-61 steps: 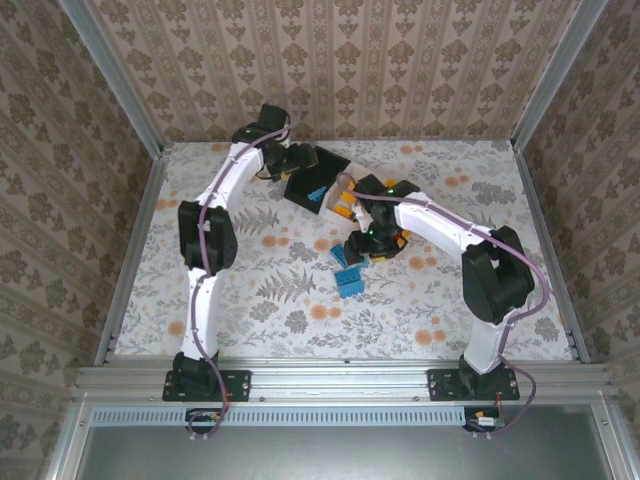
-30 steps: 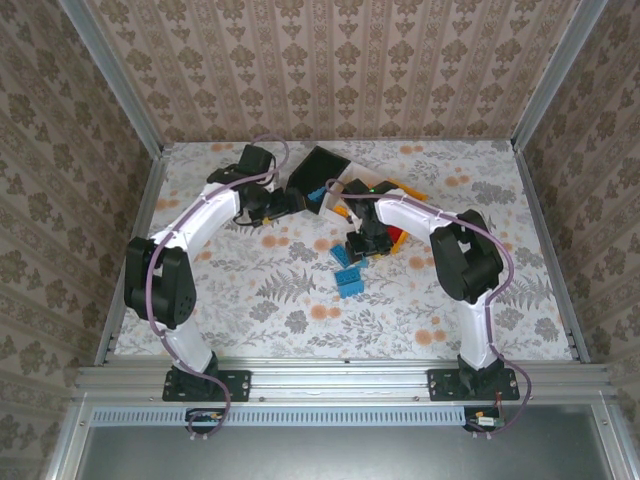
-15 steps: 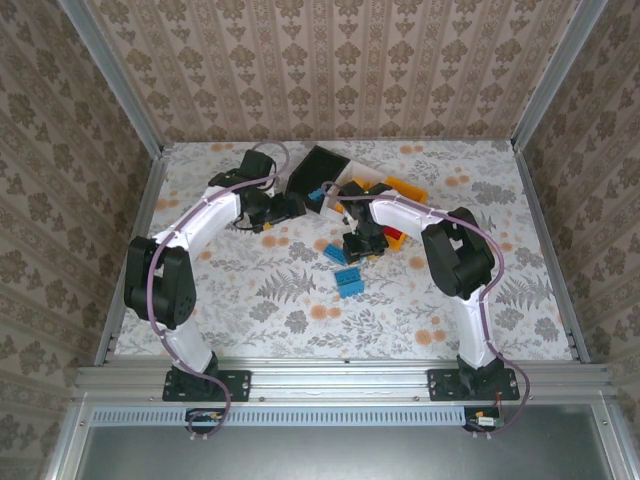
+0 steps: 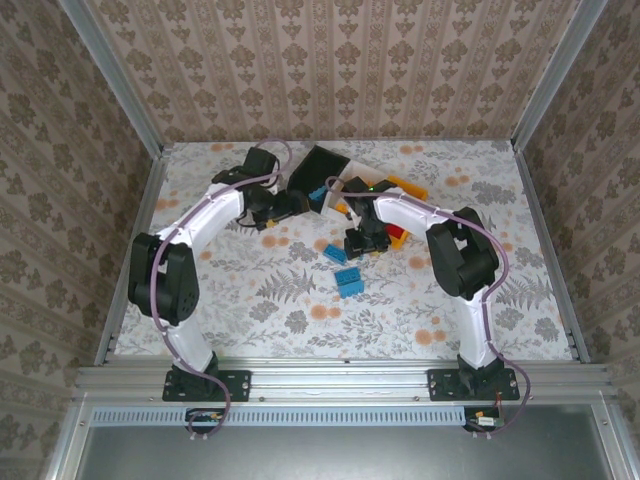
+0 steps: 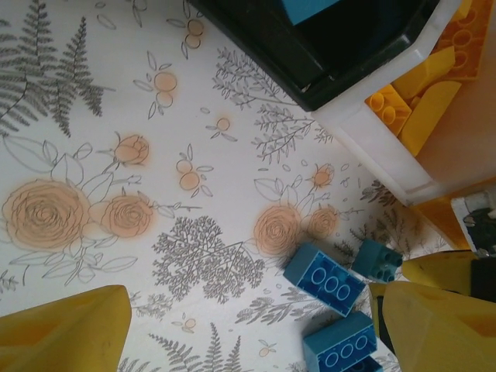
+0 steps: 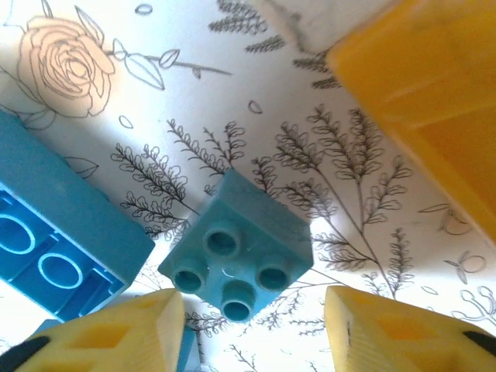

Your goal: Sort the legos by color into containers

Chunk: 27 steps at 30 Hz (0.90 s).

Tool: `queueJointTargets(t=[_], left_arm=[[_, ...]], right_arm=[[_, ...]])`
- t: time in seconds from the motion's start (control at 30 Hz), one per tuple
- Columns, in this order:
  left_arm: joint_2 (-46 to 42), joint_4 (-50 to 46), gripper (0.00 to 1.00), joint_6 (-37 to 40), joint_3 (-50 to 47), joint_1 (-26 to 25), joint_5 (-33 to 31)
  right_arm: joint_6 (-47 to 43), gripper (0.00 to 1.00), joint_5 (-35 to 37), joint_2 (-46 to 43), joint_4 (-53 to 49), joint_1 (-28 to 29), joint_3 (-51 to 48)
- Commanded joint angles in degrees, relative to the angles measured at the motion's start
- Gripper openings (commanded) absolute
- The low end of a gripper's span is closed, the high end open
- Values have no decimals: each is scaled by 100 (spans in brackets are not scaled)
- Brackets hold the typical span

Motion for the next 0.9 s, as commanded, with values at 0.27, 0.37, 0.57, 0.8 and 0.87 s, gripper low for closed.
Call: queueJointTargets(t=[0.27,0.37,0.57,0.8,0.87], left_arm=[[189,-499,86,196,540,-31,75],[189,-586,87,257,594,6,73],[194,-574,87,277,555,78,143],[173,-472,87,273,448,96,266],[147,-496,88,214,431,118,298]], right_arm=[[506,57,-68,291,121,-91,402],[563,55,-101,414,134,-85,471],[594,53,-56,487,60,-83,434],[594,45,143,370,-155,-54,317],[636,43,183,259,-260,-61,242]])
